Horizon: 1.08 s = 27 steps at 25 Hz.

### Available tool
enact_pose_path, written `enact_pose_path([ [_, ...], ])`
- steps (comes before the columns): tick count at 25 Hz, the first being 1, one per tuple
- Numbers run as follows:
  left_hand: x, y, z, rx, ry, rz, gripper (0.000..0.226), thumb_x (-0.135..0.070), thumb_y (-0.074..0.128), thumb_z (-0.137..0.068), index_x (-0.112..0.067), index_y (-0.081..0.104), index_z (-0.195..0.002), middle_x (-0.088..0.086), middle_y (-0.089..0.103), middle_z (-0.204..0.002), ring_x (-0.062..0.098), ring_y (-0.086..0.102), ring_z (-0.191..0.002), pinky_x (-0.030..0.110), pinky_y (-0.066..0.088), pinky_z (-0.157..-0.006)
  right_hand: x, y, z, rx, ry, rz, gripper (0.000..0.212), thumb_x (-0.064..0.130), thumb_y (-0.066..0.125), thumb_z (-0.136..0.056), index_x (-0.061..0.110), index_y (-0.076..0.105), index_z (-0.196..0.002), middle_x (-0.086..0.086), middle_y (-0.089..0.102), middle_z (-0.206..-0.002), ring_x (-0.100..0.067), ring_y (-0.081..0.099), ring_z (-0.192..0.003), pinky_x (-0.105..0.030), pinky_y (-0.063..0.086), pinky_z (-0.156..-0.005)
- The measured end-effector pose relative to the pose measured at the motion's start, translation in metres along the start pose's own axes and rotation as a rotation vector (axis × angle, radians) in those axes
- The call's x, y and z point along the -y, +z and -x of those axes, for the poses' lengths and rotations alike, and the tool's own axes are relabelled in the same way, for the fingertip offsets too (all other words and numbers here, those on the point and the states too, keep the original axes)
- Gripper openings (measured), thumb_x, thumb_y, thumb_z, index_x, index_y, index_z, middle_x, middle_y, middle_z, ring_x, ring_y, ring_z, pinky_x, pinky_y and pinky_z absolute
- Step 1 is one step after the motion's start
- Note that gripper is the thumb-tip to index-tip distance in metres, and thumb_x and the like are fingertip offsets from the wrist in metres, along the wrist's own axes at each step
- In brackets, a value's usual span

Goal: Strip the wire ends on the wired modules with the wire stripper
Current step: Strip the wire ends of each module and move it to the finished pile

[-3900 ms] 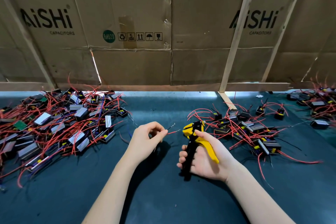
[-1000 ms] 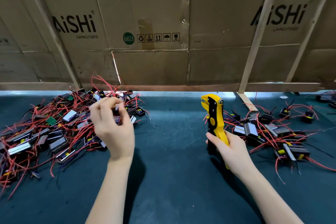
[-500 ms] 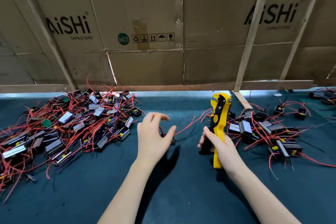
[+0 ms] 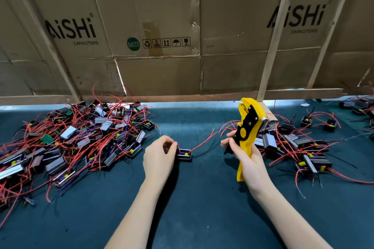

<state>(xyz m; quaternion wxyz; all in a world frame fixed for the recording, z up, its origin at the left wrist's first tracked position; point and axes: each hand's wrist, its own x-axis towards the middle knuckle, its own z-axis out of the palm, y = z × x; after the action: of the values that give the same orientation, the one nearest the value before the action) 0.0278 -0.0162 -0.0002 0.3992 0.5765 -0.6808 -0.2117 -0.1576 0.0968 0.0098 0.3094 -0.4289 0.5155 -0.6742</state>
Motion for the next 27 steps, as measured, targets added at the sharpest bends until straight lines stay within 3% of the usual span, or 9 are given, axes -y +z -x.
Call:
enact_pose_path([
  [4,-0.004,0.004,0.001,0.087,0.028,0.158,0.012,-0.029,0.072,-0.085,-0.023,0.070,-0.075,-0.009,0.071,-0.076,0.012,0.066,-0.079,0.029,0.051,-0.077,0.003,-0.005,-0.002,0.003,-0.011,-0.044,0.024,0.045,0.055,-0.087,0.031,0.074,-0.082,-0.008,0.071,-0.101,-0.031,0.060,-0.113,-0.053,0.037,-0.110],
  [7,-0.009,0.007,0.002,0.103,0.121,0.176,0.011,-0.018,0.070,-0.085,-0.020,0.069,-0.075,-0.009,0.070,-0.074,0.005,0.064,-0.074,0.021,0.048,-0.074,0.005,-0.007,-0.006,0.011,0.029,-0.130,0.029,0.045,0.054,-0.085,0.025,0.074,-0.078,-0.007,0.073,-0.090,-0.033,0.066,-0.107,-0.047,0.049,-0.097],
  [10,-0.012,0.006,0.001,0.173,0.106,0.276,0.013,-0.008,0.064,-0.087,-0.015,0.064,-0.076,-0.009,0.066,-0.072,-0.003,0.058,-0.068,0.009,0.040,-0.064,0.004,-0.010,-0.010,0.058,0.047,-0.229,0.039,0.044,0.052,-0.086,0.007,0.063,-0.088,-0.011,0.068,-0.084,-0.038,0.070,-0.093,-0.040,0.055,-0.083],
  [12,-0.012,0.007,0.004,0.252,0.061,0.326,0.013,-0.007,0.058,-0.090,-0.014,0.059,-0.079,-0.009,0.061,-0.070,0.000,0.051,-0.061,0.010,0.039,-0.059,0.006,-0.012,-0.012,0.081,0.104,-0.283,0.043,0.044,0.050,-0.086,0.002,0.058,-0.092,-0.018,0.069,-0.084,-0.040,0.070,-0.086,-0.042,0.056,-0.082],
  [15,-0.011,0.009,0.005,0.347,0.061,0.364,0.012,-0.005,0.054,-0.090,-0.014,0.058,-0.084,-0.002,0.061,-0.075,0.011,0.049,-0.065,0.023,0.040,-0.061,0.010,-0.013,-0.013,0.086,0.191,-0.299,0.044,0.044,0.049,-0.084,0.002,0.059,-0.091,-0.021,0.070,-0.084,-0.034,0.070,-0.076,-0.042,0.054,-0.076],
  [17,-0.011,0.009,0.003,0.372,0.091,0.383,0.016,-0.002,0.055,-0.089,-0.017,0.063,-0.088,-0.001,0.064,-0.075,0.007,0.052,-0.065,0.021,0.039,-0.063,0.012,-0.014,-0.013,0.113,0.289,-0.358,0.046,0.046,0.051,-0.083,0.002,0.061,-0.090,-0.019,0.065,-0.080,-0.031,0.067,-0.071,-0.040,0.053,-0.075],
  [22,-0.011,0.004,0.002,0.422,0.178,0.553,0.010,-0.013,0.069,-0.090,-0.021,0.071,-0.084,-0.001,0.065,-0.074,0.008,0.056,-0.065,0.016,0.045,-0.065,0.022,-0.018,-0.009,0.334,0.685,-0.485,0.052,0.052,0.053,-0.086,0.000,0.062,-0.090,-0.018,0.056,-0.078,-0.032,0.058,-0.068,-0.043,0.050,-0.071],
  [27,-0.012,0.004,0.000,0.354,0.206,0.591,0.010,-0.014,0.067,-0.091,-0.020,0.070,-0.084,-0.003,0.065,-0.077,0.005,0.055,-0.071,0.014,0.043,-0.068,0.020,-0.016,-0.003,0.630,0.835,-0.346,0.054,0.056,0.051,-0.088,0.003,0.062,-0.087,-0.017,0.055,-0.079,-0.033,0.057,-0.069,-0.041,0.051,-0.074],
])
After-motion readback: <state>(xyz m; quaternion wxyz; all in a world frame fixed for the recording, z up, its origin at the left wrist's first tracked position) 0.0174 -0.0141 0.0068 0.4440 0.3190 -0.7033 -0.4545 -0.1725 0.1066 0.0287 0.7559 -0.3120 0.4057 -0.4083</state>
